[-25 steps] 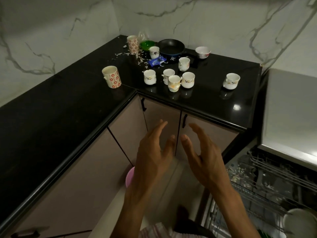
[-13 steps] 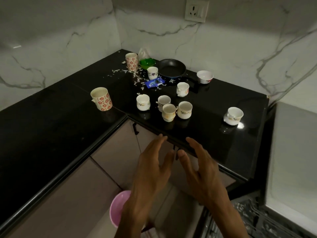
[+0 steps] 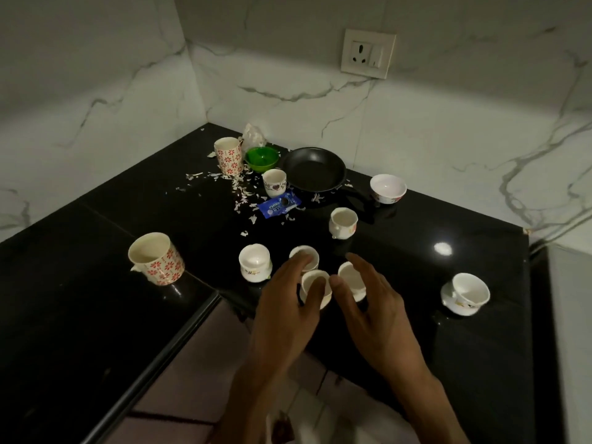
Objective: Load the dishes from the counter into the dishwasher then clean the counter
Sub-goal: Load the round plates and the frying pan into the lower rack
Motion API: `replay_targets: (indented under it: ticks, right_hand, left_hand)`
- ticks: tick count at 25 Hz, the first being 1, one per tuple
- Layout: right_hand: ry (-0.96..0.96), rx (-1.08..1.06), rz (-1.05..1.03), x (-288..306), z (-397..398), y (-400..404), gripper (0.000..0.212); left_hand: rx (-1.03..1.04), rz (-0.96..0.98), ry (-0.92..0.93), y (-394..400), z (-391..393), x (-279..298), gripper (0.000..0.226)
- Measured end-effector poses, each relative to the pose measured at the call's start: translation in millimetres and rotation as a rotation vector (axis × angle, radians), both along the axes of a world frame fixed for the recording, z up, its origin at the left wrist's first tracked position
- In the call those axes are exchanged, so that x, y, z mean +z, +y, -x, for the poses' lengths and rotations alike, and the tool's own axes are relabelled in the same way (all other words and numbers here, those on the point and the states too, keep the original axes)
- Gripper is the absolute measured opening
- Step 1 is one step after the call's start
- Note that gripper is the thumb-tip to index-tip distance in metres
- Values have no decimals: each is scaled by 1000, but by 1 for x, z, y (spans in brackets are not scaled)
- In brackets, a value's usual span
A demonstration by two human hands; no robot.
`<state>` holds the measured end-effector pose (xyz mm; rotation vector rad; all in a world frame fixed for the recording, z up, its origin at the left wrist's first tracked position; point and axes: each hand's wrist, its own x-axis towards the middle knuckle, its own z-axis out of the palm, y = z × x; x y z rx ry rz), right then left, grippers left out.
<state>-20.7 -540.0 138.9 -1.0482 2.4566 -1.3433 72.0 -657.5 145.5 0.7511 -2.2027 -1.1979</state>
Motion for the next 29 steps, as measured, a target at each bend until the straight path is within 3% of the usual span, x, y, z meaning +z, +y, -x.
replay_targets:
  ticks: [4, 9, 13, 20, 29]
  right_hand:
    - [14, 1, -49, 2, 36, -28, 75]
    - [4, 71, -87, -5, 95, -54, 73]
    - [-39, 35, -124, -24, 165, -85, 46]
    - [65, 7, -365, -52, 279, -152, 30]
    - [91, 90, -662, -88, 322, -185, 32]
  left_hand:
    - [-37, -23, -49, -25, 40, -2, 52]
    - [26, -1, -94, -40, 77, -9, 43]
    - [79, -33, -120, -43, 94, -14, 40]
    - [104, 10, -110, -33, 103, -21, 38]
    - [108, -24, -109, -36, 103, -24, 41]
